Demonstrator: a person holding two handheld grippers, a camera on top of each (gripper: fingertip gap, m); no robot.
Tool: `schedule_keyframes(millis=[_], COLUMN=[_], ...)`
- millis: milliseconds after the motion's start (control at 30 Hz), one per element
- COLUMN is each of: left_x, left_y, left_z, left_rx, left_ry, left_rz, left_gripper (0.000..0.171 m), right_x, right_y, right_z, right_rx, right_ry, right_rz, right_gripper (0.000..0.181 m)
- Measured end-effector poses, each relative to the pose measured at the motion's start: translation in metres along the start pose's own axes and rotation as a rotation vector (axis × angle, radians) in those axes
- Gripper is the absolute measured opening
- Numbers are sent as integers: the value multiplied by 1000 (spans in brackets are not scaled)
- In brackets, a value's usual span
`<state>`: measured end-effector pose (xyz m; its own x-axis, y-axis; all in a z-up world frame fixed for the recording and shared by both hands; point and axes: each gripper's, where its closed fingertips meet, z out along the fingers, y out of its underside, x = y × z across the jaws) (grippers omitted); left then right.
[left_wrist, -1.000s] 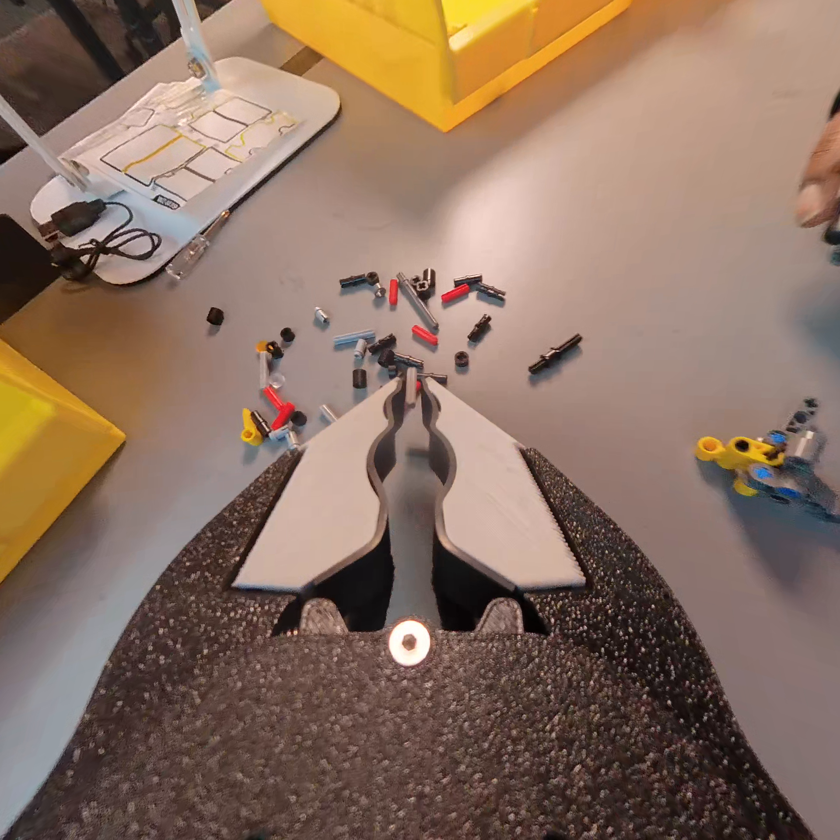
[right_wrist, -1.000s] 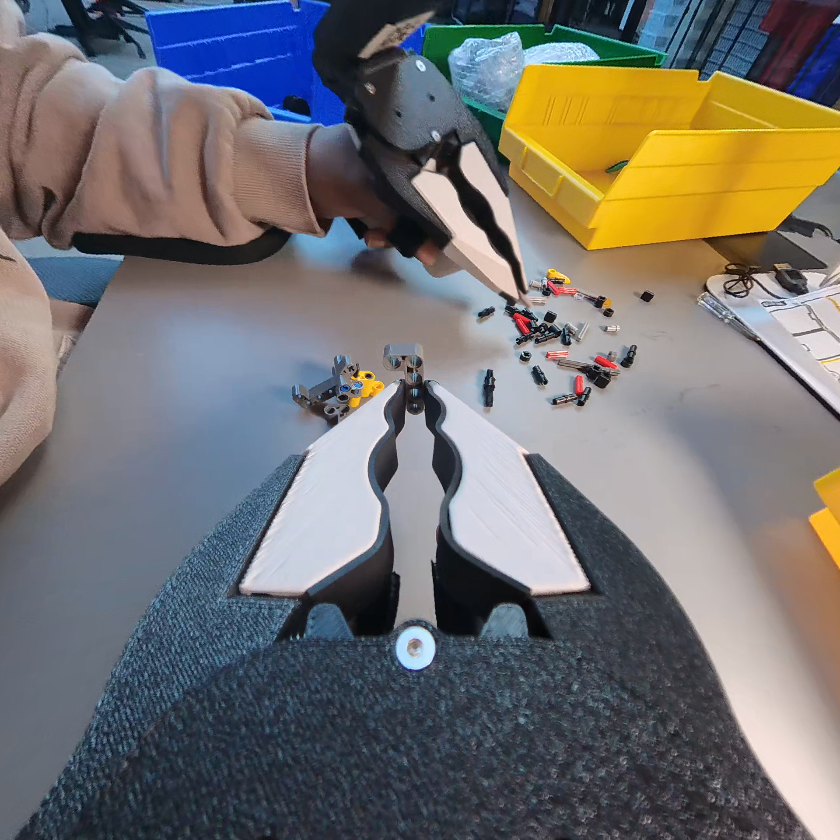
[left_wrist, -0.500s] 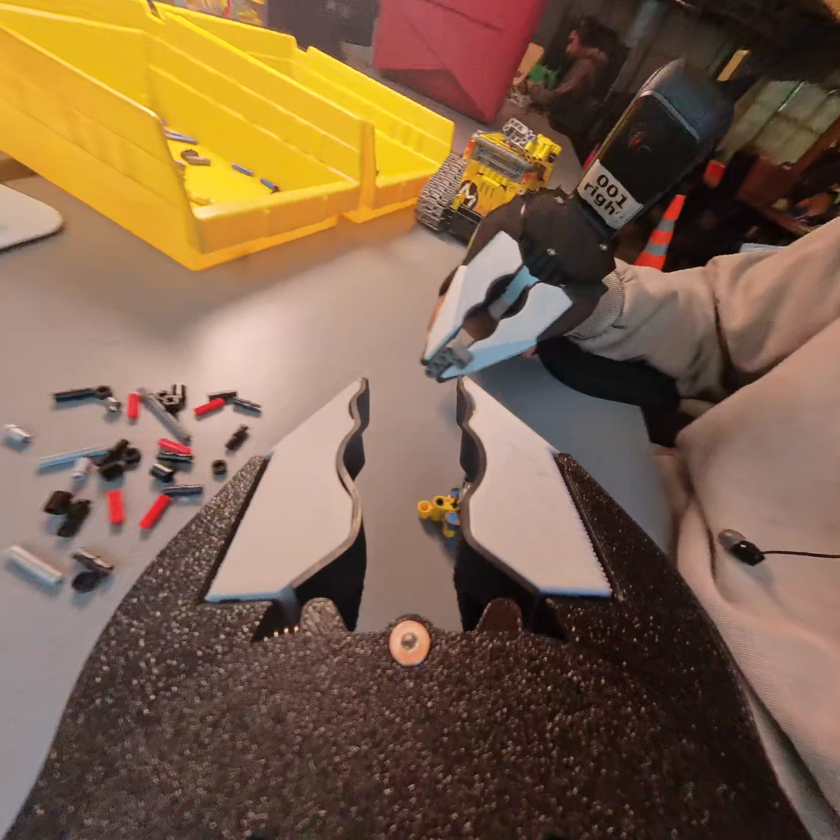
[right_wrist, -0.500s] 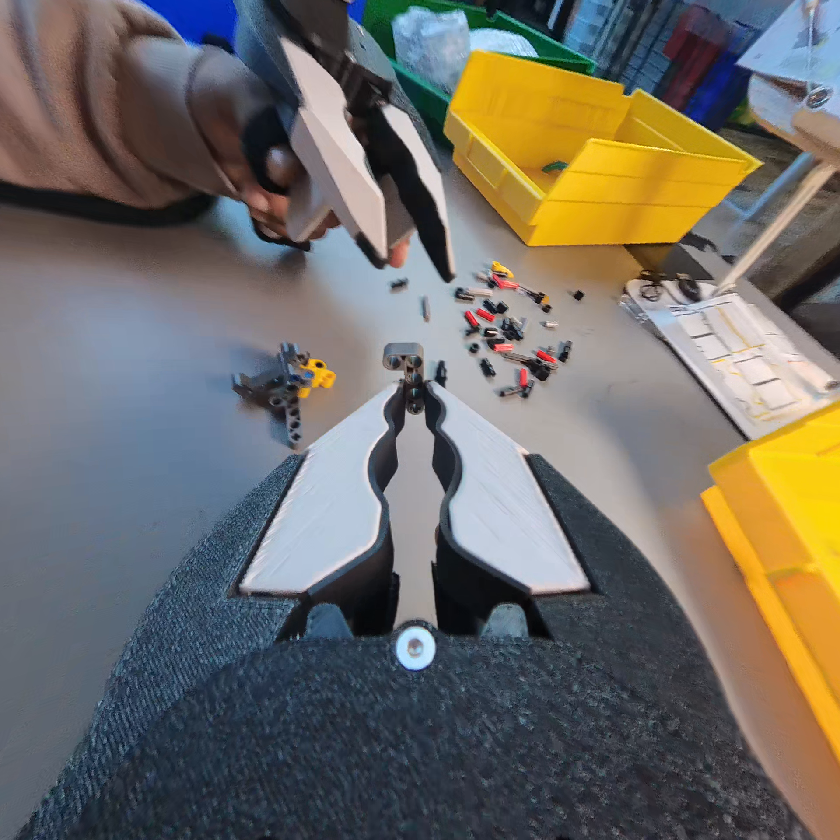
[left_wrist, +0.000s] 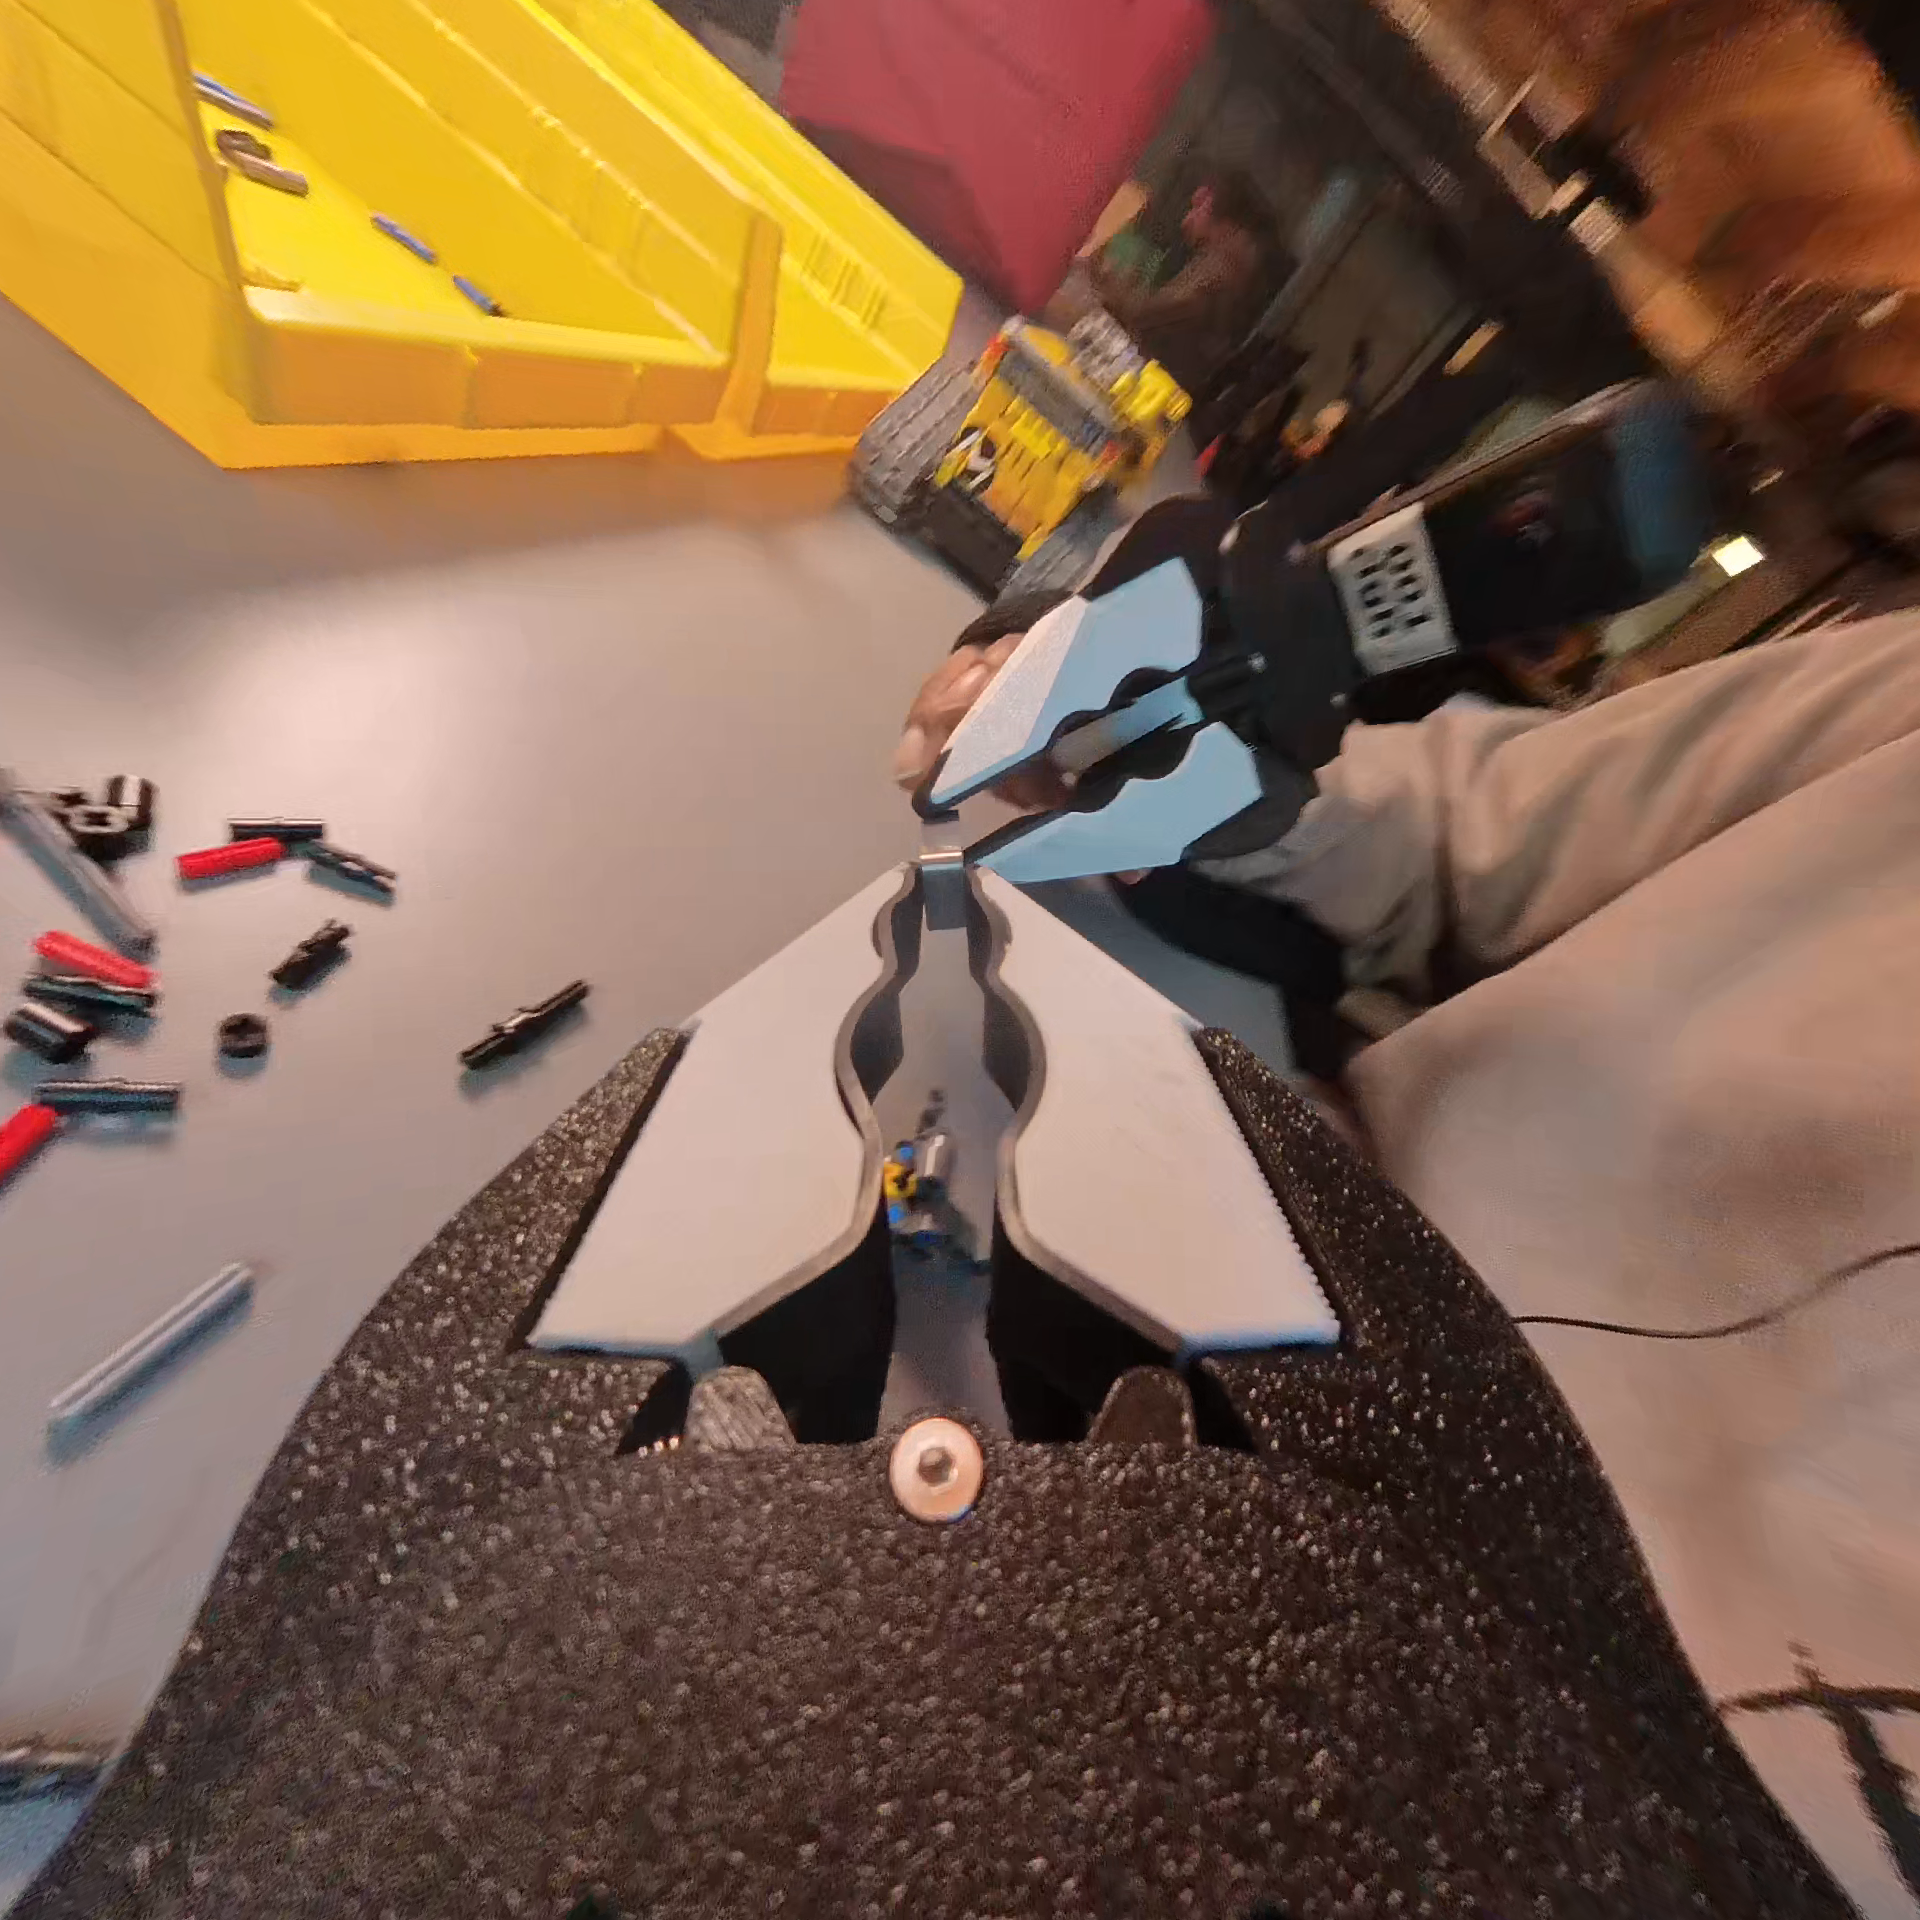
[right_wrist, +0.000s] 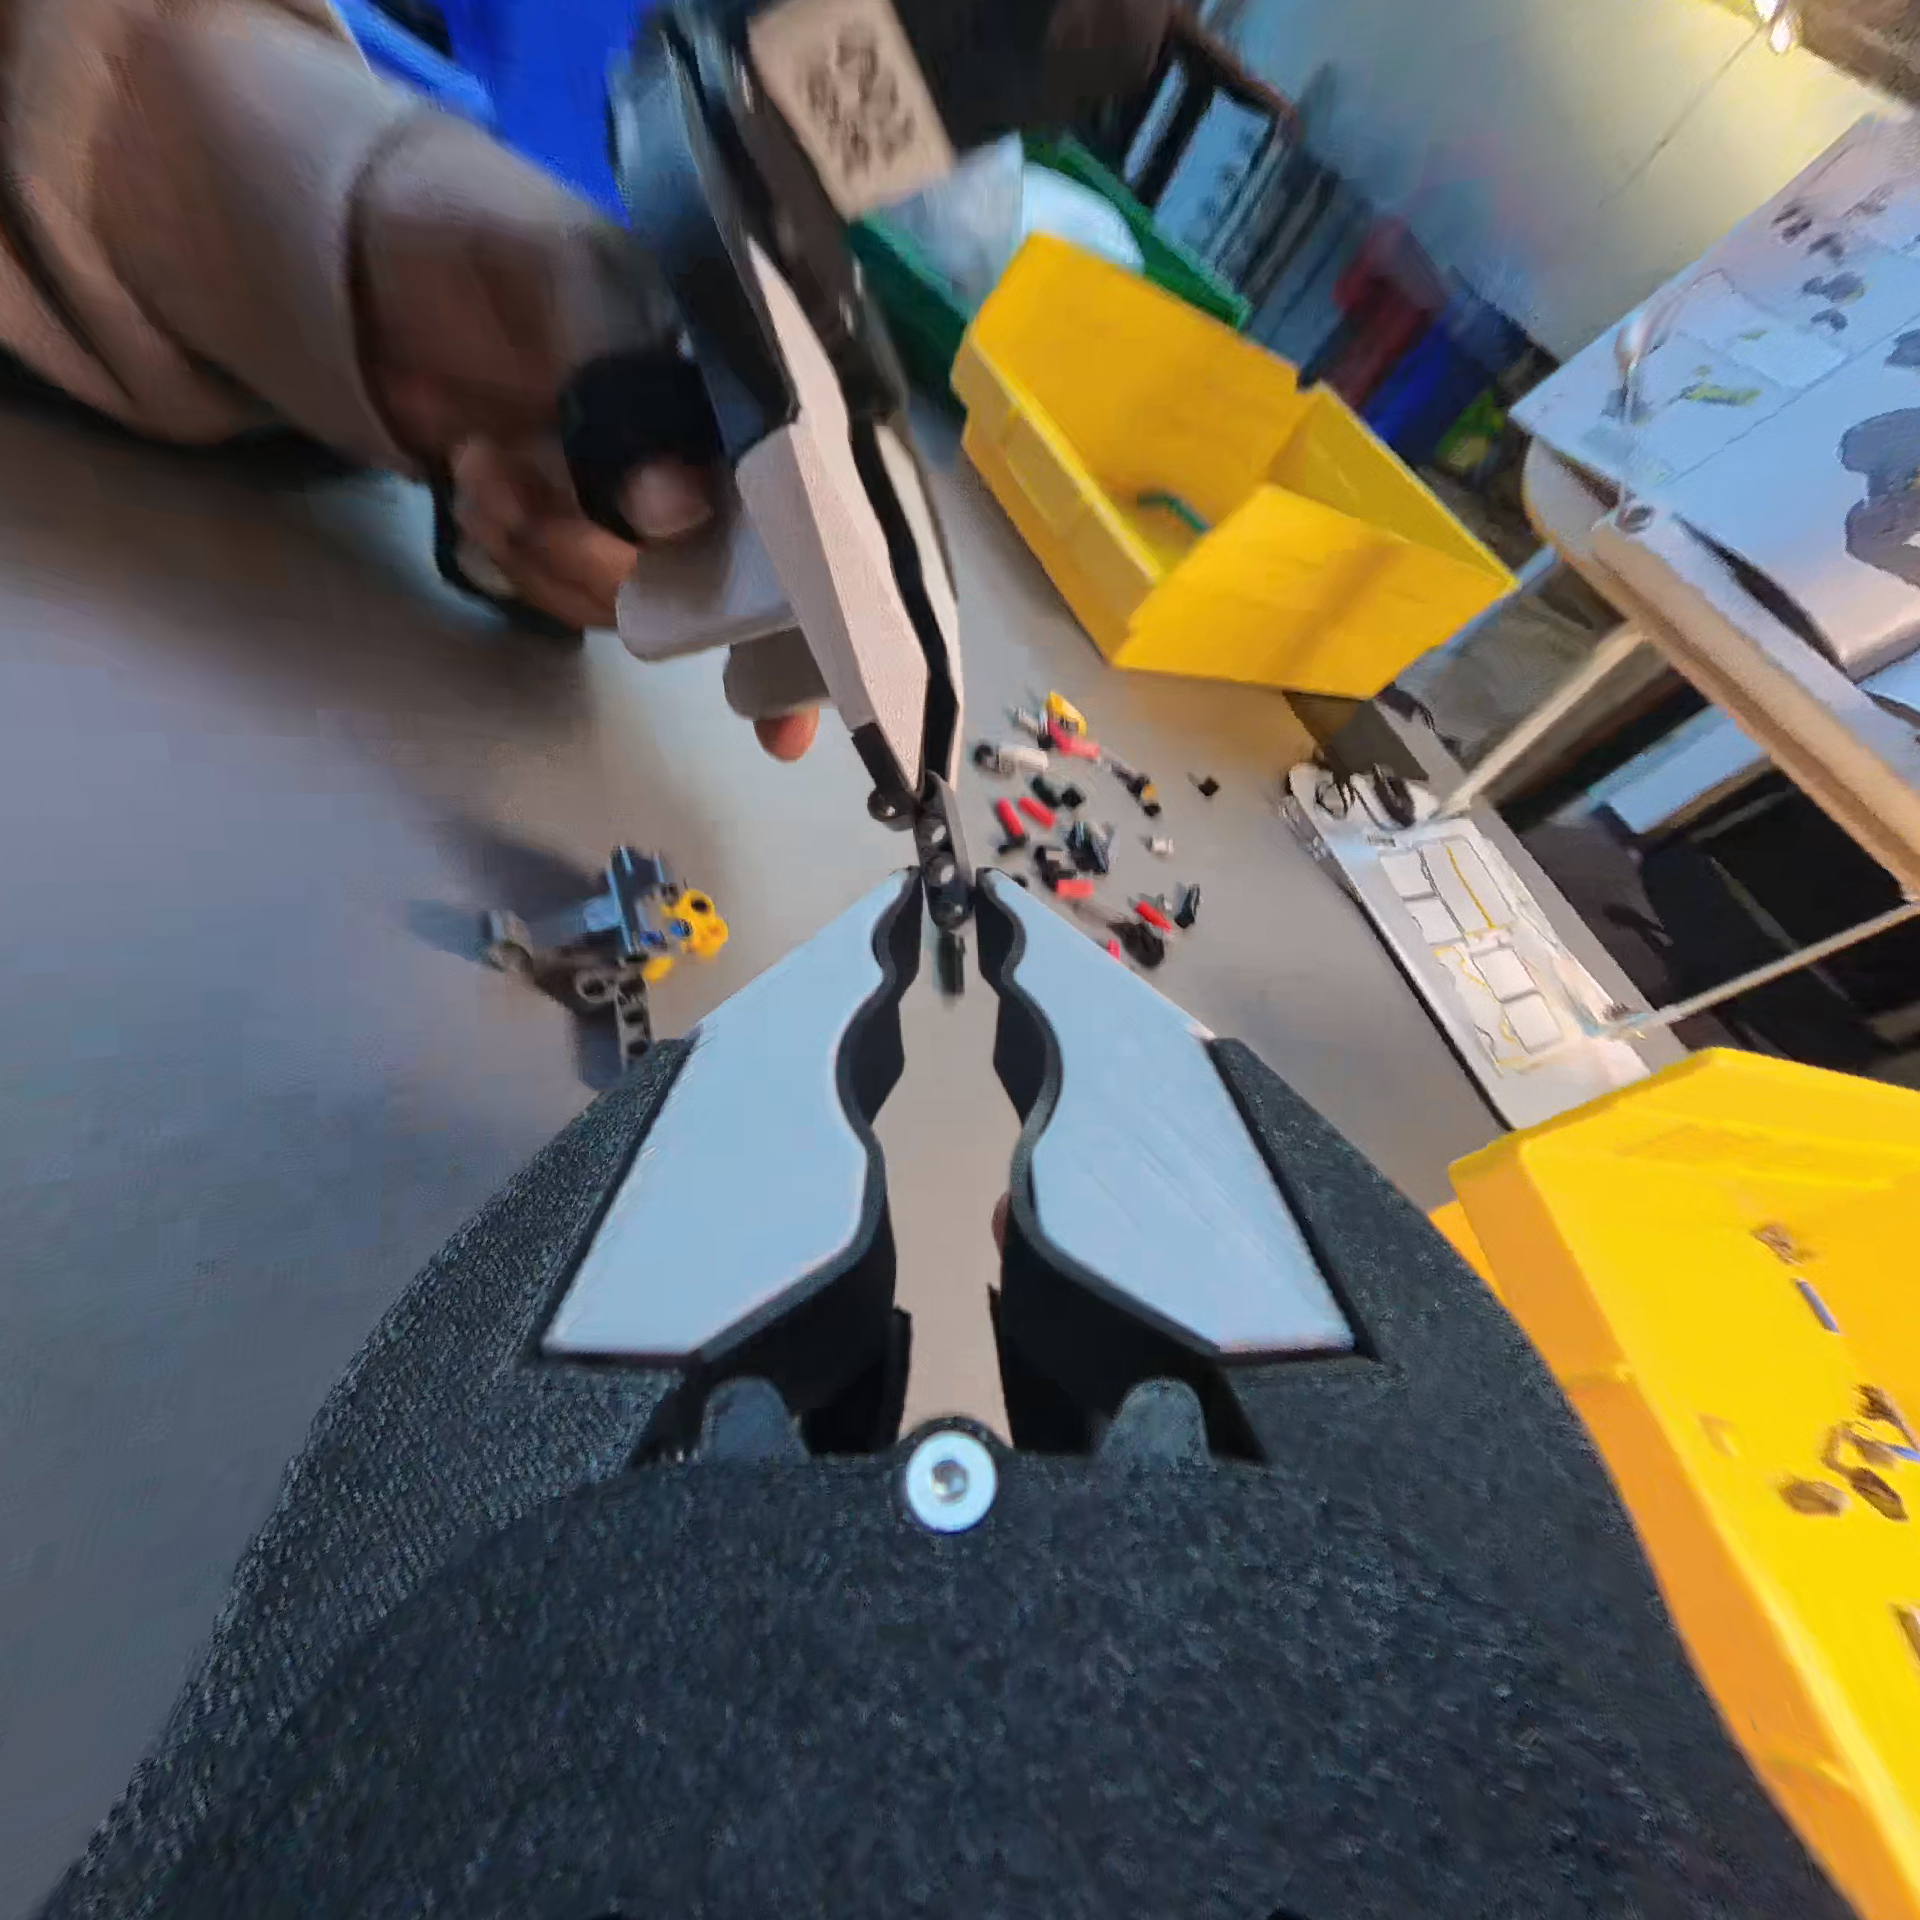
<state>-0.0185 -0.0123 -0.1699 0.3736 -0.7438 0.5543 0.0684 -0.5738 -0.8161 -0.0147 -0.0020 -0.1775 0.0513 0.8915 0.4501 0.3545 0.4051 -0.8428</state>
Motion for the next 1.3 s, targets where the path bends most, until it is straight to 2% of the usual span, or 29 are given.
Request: schedule_keyframes(millis=[100,167,267,367,467,567,733,833,900,967,1133,1200,1300], left_x=[13,19,24,22,21,22,20,15,14,12,6,-2,-16], left_y=[-17,-22,-21,-17,-16,-14,-3,0,3,6,-6,-18,-46], left_z=[-12,-15,-14,-10,-9,-8,-5,-3,-2,-2,-11,-26,-64], left_rx=[119,151,149,131,131,114,10,-21,-47,-73,-47,-9,80], left_ry=[184,257,311,308,309,246,13,-111,-156,-177,-225,-281,-446], left_rz=[-175,-239,-291,-327,-346,-240,204,412,501,542,503,480,494], left_gripper=[7,7,7,7,7,10,37,38,31,16,15,15,16], right_x=[4,4,4,0,1,0,3,-4,-9,-10,-8,-14,-36], right_y=[-24,-29,-29,-33,-31,-28,-28,-25,-23,-22,-16,-7,14], right_z=[-15,-19,-18,-18,-16,-16,-18,-15,-13,-12,-9,-7,-6], right_rx=[174,216,213,234,219,204,220,194,181,173,154,108,-37], right_ry=[-48,-55,-40,-53,-37,-75,-132,-167,-179,-181,-182,-231,-355], right_rz=[113,137,114,102,88,146,280,282,268,269,307,331,314], right_gripper=[8,10,16,17,6,6,5,6,5,5,7,20,29])
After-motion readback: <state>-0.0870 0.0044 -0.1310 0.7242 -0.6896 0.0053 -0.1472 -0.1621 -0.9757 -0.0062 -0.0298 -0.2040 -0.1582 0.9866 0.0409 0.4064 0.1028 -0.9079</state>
